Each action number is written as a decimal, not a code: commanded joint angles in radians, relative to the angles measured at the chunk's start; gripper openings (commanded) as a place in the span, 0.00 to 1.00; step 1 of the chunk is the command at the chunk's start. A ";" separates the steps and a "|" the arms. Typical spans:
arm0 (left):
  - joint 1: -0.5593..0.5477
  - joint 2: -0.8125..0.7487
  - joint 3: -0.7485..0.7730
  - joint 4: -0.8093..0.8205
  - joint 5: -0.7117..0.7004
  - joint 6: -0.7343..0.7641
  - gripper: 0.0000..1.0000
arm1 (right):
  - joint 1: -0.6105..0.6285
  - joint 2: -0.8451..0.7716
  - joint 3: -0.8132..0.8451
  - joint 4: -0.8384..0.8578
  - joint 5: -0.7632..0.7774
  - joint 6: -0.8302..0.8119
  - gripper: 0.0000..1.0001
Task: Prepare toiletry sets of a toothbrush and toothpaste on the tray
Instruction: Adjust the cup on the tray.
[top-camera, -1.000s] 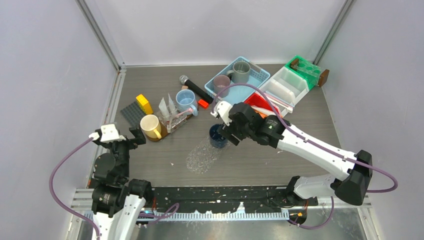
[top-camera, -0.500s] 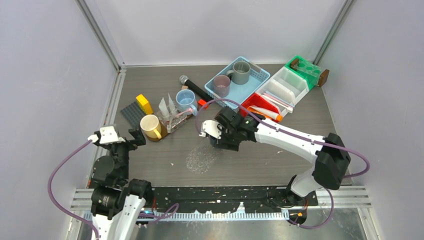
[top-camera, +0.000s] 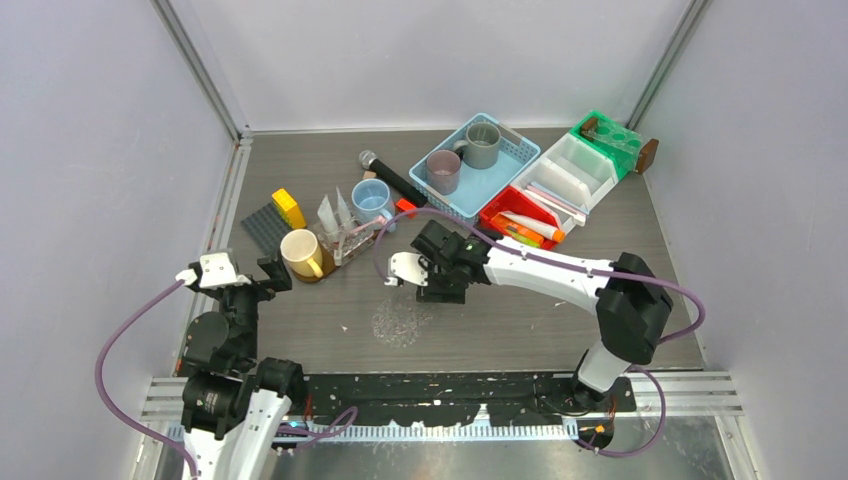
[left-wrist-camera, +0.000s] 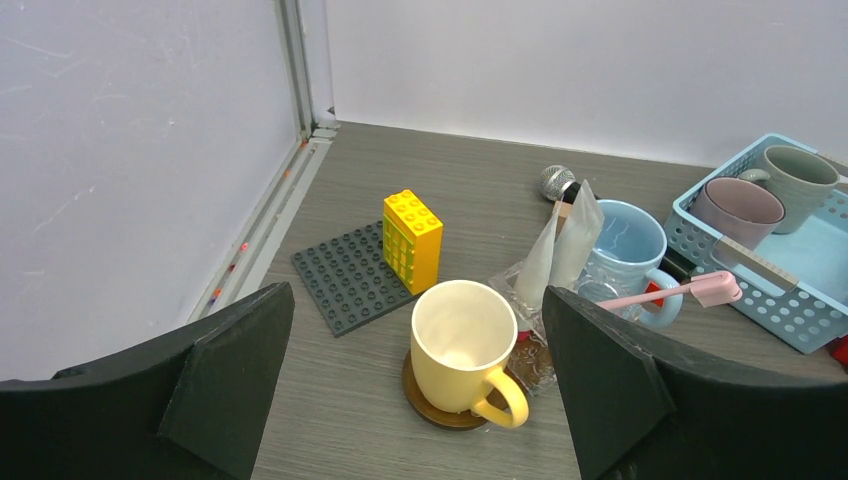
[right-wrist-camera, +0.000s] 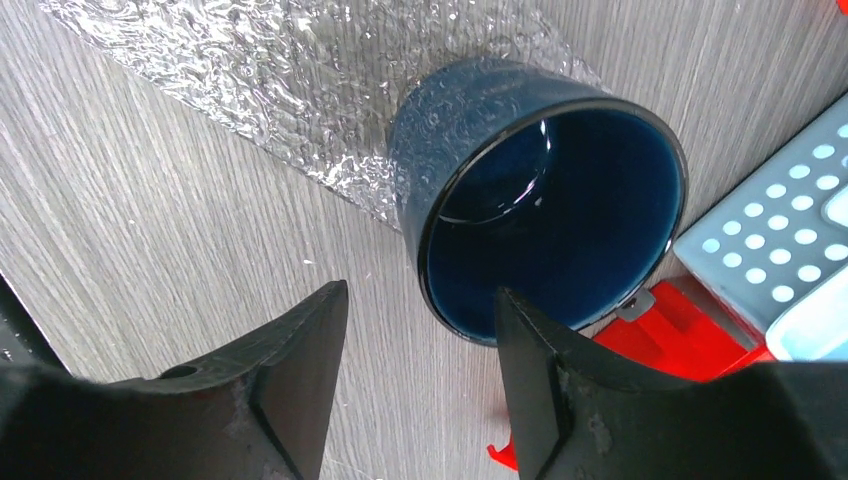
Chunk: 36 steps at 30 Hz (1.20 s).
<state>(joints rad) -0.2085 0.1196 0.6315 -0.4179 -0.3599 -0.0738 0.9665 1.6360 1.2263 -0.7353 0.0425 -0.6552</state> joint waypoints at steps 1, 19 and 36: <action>-0.004 -0.003 -0.004 0.034 -0.009 0.000 0.98 | 0.006 0.019 0.038 0.034 -0.001 -0.024 0.58; -0.006 -0.003 -0.003 0.032 -0.007 0.002 0.98 | 0.011 0.035 0.243 -0.052 0.111 0.346 0.01; -0.005 -0.003 -0.003 0.028 -0.007 0.000 0.98 | 0.010 0.248 0.455 -0.202 0.253 1.129 0.01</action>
<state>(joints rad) -0.2092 0.1196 0.6315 -0.4179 -0.3599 -0.0738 0.9699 1.8400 1.5742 -0.8867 0.2005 0.3122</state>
